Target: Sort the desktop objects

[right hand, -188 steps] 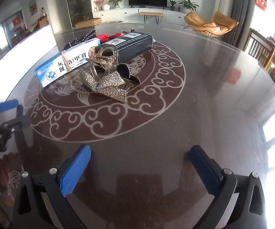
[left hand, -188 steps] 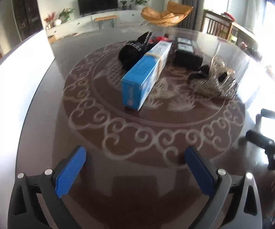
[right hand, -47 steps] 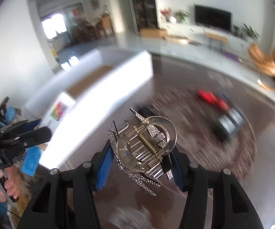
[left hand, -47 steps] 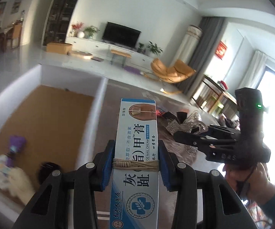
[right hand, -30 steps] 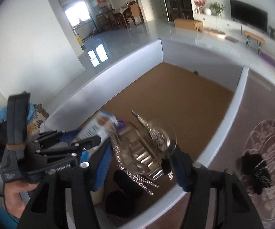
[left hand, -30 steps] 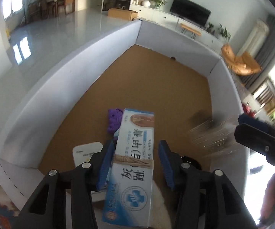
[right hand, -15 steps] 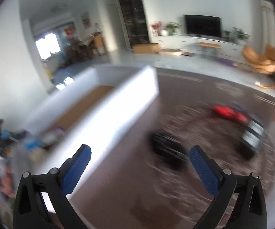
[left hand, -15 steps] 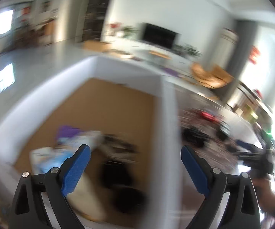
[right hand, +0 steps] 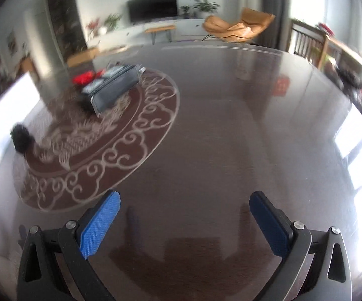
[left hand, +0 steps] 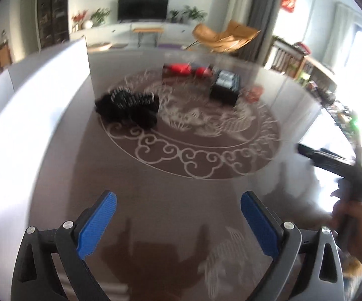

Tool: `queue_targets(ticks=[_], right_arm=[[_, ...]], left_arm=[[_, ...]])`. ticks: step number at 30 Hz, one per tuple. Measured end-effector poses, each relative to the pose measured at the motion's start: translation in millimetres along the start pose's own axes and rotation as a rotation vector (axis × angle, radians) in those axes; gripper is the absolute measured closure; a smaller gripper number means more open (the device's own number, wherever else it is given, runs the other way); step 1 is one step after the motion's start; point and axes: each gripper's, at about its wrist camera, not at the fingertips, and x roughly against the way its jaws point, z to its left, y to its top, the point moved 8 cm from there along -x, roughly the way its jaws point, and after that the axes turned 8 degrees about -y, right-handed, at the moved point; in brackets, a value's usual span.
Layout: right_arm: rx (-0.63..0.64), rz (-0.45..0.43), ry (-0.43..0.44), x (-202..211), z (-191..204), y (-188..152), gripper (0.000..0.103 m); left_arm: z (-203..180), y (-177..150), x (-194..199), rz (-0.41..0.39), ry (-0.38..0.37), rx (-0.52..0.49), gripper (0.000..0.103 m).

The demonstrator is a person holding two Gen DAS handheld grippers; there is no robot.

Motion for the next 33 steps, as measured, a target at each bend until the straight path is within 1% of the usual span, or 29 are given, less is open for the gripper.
queue_targets(ticks=[1, 3, 5, 7, 10, 13, 16, 20, 25, 29, 33], right_arm=[[0.000, -0.002, -0.010, -1, -1, 1, 0.000], [0.004, 0.015, 0.007, -6, 2, -1, 0.000], [0.010, 0.022, -0.002, -7, 1, -2, 0.000], [0.010, 0.023, -0.019, -5, -3, -3, 0.000], [0.027, 0.031, -0.022, -7, -3, -5, 0.000], [0.044, 0.010, -0.038, -3, -3, -5, 0.000], [0.061, 0.016, -0.064, -2, 2, -9, 0.000], [0.095, 0.020, -0.075, 0, 8, -14, 0.000], [0.142, 0.006, -0.127, 3, 19, -12, 0.000], [0.126, 0.017, -0.107, 5, 22, -14, 0.000], [0.129, 0.015, -0.107, 1, 16, -11, 0.000]], left_arm=[[-4, 1, -8, 0.008, 0.007, 0.004, 0.002], [0, 2, -22, 0.023, 0.035, 0.003, 0.002], [-3, 10, -36, 0.023, 0.078, -0.032, 0.002], [-4, 15, -47, 0.032, 0.102, -0.070, 0.002], [-3, 16, -56, 0.043, 0.083, -0.066, 0.002], [-3, 15, -57, 0.038, 0.100, -0.071, 0.001], [-2, 16, -56, 0.037, 0.094, -0.066, 0.000], [-2, 15, -55, 0.041, 0.093, -0.070, 0.000], [-2, 15, -56, 0.042, 0.093, -0.070, 0.000], [-2, 15, -56, 0.042, 0.093, -0.070, 0.000], [-2, 15, -55, 0.043, 0.097, -0.069, 0.000]])
